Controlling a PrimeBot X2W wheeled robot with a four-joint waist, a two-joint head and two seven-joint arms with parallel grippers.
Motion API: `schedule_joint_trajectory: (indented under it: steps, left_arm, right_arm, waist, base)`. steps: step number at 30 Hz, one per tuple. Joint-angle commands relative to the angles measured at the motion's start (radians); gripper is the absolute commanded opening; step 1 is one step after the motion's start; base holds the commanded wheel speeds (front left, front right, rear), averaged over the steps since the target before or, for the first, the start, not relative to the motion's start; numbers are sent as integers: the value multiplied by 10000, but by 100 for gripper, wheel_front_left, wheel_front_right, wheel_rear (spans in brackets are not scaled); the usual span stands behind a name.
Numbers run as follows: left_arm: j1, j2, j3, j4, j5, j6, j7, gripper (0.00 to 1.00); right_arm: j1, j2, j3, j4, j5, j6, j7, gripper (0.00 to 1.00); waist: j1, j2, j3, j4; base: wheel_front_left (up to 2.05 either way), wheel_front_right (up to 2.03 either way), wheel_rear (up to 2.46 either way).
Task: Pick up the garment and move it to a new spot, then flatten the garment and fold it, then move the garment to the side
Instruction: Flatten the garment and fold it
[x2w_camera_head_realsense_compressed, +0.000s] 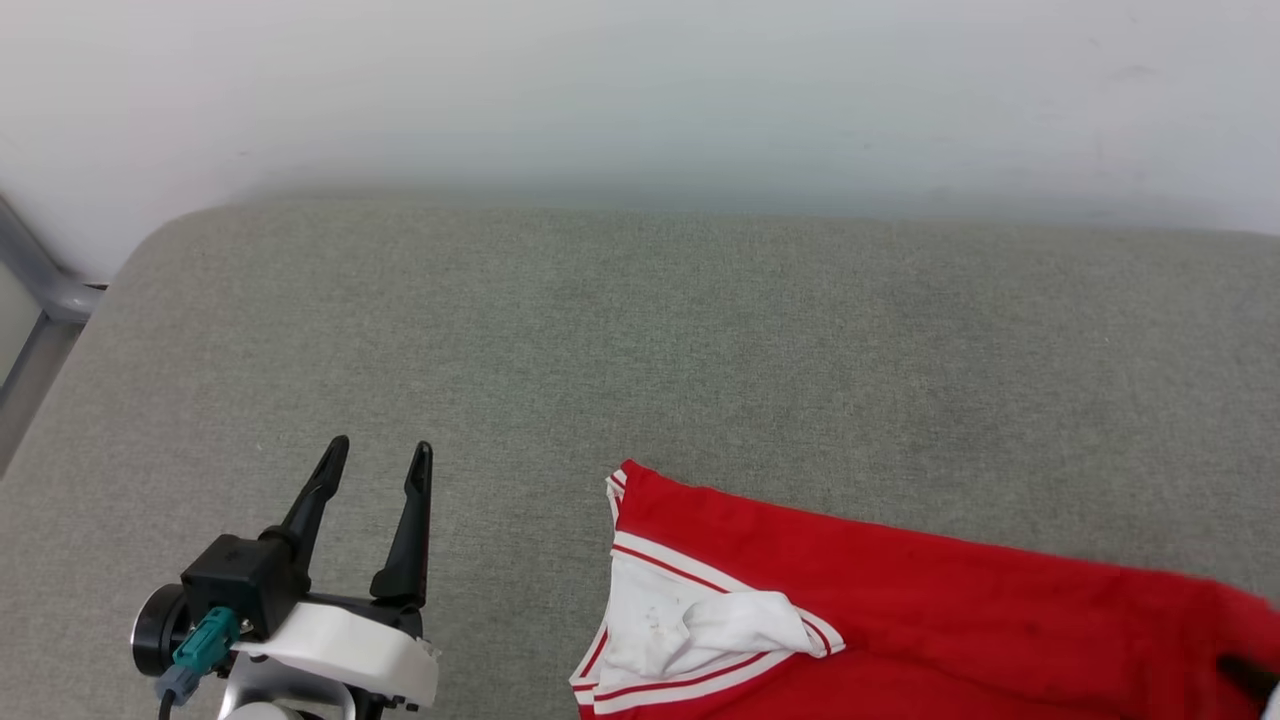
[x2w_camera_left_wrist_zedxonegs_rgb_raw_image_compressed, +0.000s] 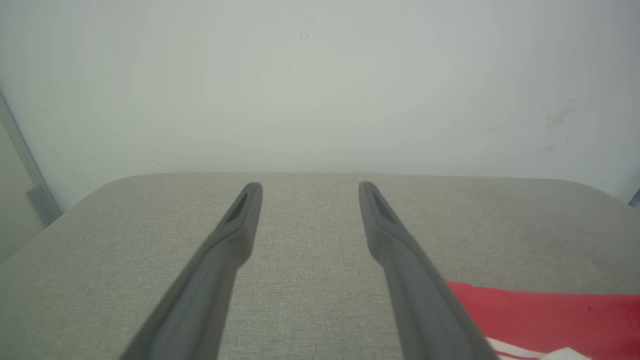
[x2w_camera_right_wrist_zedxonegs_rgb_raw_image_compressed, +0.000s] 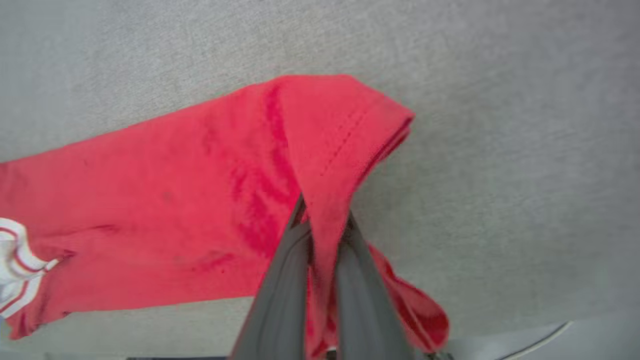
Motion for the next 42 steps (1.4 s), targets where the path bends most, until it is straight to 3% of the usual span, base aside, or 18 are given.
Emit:
schedule_joint_trajectory:
  steps: [1, 6, 9, 12, 18, 24, 27, 33, 34, 35, 36, 42]
  left_arm:
    - [141, 50, -16, -16, 5, 50, 4, 100]
    - [201, 3, -113, -12, -46, 69, 74, 100]
    - [154, -22, -187, -39, -26, 50, 131, 100]
    - [42, -18, -262, -3, -20, -14, 191, 100]
    - [-253, -15, -435, 55, 47, -189, 299, 100]
    - [-463, -175, -476, 158, -8, -281, 246, 100]
    - [-614, -276, -492, 216, -26, -382, 195, 100]
    - [-858, -415, -459, 377, -20, -531, 110, 100]
    - [-882, -464, -444, 419, -59, -564, 87, 100]
    - [-918, -480, -425, 440, -19, -595, 66, 100]
    - [-938, -504, -422, 478, 6, -617, 60, 100]
    - [-878, -623, -346, 610, 59, -664, -23, 100]
  right_arm:
    - [-212, 516, -217, 79, 616, -5, 575, 0]
    - [-584, 1557, -913, -121, 2744, -5, 2697, 0]
    - [-726, 1716, -997, 66, 4431, -5, 3377, 0]
    - [-800, 1721, -447, 643, 6100, -5, 3477, 0]
    - [-986, 1714, 1603, 1337, 8289, -5, 2696, 0]
    - [-1477, 1708, 3851, 1631, 9429, -5, 1515, 0]
    - [-1775, 1706, 4727, 1764, 9430, -5, 918, 0]
    - [-2217, 1706, 5483, 2284, 9189, -3, -153, 0]
    - [-2295, 1707, 5578, 2394, 9108, -5, -314, 28]
    - [-2342, 1707, 5678, 2501, 9123, -3, -422, 85]
    - [-2395, 1707, 5751, 2573, 9110, -3, -554, 100]
    - [-2468, 1707, 6291, 2165, 8809, -3, -1323, 100]
  waist:
    - [0, -1, -59, 0]
    - [0, -1, -201, 75]
    - [0, -1, -240, 188]
    - [0, -1, -248, 346]
    - [0, -1, -144, 686]
    - [0, -1, 159, 1064]
    - [0, -1, 411, 1277]
    - [0, -1, 764, 1506]
    - [0, -1, 802, 1526]
    - [0, -1, 829, 1534]
    - [0, -1, 854, 1533]
    - [0, -1, 835, 1372]
  base:
    - [0, 0, 0]
    - [0, 0, 0]
    - [0, 0, 0]
    - [0, 0, 0]
    - [0, 0, 0]
    - [0, 0, 0]
    - [0, 0, 0]
    - [0, 0, 0]
    - [0, 0, 0]
    - [0, 0, 0]
    - [0, 0, 0]
    - [0, 0, 0]
